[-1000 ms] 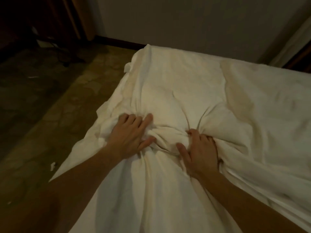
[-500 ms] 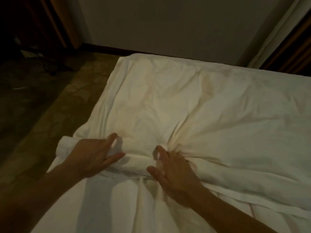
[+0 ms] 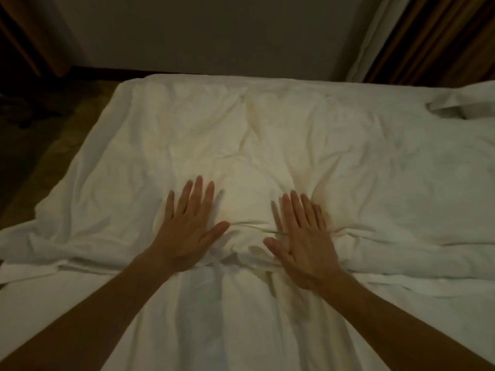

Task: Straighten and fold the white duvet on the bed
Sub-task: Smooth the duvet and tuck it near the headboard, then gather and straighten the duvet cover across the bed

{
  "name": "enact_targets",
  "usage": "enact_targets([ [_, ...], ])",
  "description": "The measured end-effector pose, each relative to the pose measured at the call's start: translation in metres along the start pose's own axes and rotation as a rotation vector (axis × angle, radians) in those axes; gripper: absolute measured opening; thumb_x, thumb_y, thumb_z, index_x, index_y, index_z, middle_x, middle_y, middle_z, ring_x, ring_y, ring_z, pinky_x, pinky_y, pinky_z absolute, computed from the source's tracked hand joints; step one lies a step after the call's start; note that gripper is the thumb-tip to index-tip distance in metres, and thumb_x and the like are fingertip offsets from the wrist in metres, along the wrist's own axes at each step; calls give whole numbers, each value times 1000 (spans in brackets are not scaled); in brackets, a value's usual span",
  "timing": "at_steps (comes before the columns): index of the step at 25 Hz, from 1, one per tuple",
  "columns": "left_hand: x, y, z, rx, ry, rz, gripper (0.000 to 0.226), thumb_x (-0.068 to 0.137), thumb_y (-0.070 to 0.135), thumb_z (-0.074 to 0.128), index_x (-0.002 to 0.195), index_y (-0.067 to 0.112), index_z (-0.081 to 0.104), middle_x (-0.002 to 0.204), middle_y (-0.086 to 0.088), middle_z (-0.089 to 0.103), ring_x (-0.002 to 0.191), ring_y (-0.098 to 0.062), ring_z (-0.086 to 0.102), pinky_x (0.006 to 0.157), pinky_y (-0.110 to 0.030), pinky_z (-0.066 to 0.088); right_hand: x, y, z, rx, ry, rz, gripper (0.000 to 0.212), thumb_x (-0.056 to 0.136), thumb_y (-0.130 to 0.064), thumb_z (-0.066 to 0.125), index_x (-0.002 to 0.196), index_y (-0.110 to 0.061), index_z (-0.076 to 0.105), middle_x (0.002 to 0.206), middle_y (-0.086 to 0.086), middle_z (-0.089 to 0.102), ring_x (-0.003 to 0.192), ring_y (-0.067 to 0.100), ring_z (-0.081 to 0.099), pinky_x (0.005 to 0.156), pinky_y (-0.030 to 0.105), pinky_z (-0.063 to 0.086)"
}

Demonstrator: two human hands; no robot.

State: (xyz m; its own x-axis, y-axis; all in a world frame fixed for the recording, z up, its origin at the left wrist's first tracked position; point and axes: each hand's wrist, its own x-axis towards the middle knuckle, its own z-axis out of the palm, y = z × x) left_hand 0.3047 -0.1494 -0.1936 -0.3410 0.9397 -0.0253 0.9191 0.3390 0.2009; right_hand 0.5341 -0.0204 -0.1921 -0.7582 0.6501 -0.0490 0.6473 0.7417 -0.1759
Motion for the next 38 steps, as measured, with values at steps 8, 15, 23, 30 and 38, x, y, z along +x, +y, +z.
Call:
enact_targets([
  [8, 6, 33, 38, -18, -77, 96, 86, 84, 78, -16, 150, 23, -16, 164, -4, -9, 152, -19, -7, 123, -43, 0, -25, 81, 13, -50, -48, 117, 108, 81, -84, -17, 160, -11, -9, 168, 8, -10, 154, 22, -15, 124, 50, -8],
  [15, -40, 63, -22, -32, -61, -104, 92, 81, 82, -10, 155, 26, -9, 164, -1, -6, 152, -19, -4, 123, -41, -2, -33, 27, -43, 113, -26, 76, 113, 77, -88, -14, 161, -16, 3, 169, 7, -1, 155, 24, -8, 124, 52, -8],
  [23, -141, 82, -218, 38, 66, -181, 80, 90, 71, 24, 148, 18, 40, 151, -13, 42, 134, -32, 43, 112, -46, 31, -58, -88, -216, 53, 69, -143, 94, 89, -79, 19, 150, -11, 38, 149, 14, 45, 140, 34, 36, 119, 53, 24],
  [30, -248, -9, -369, 27, 69, -123, 74, 93, 72, 23, 150, 25, 35, 154, -3, 39, 138, -26, 37, 113, -43, 28, -104, -262, -309, 53, 120, -162, 85, 91, -72, 28, 148, -10, 38, 144, 13, 49, 131, 33, 42, 110, 49, 34],
  [38, -319, -54, -473, 68, 96, -183, 79, 88, 75, 17, 151, 30, 29, 158, 1, 31, 145, -24, 28, 118, -41, 15, -131, -379, -372, 162, 156, -163, 91, 87, -79, 19, 154, -19, 29, 158, 6, 35, 144, 28, 31, 118, 49, 28],
])
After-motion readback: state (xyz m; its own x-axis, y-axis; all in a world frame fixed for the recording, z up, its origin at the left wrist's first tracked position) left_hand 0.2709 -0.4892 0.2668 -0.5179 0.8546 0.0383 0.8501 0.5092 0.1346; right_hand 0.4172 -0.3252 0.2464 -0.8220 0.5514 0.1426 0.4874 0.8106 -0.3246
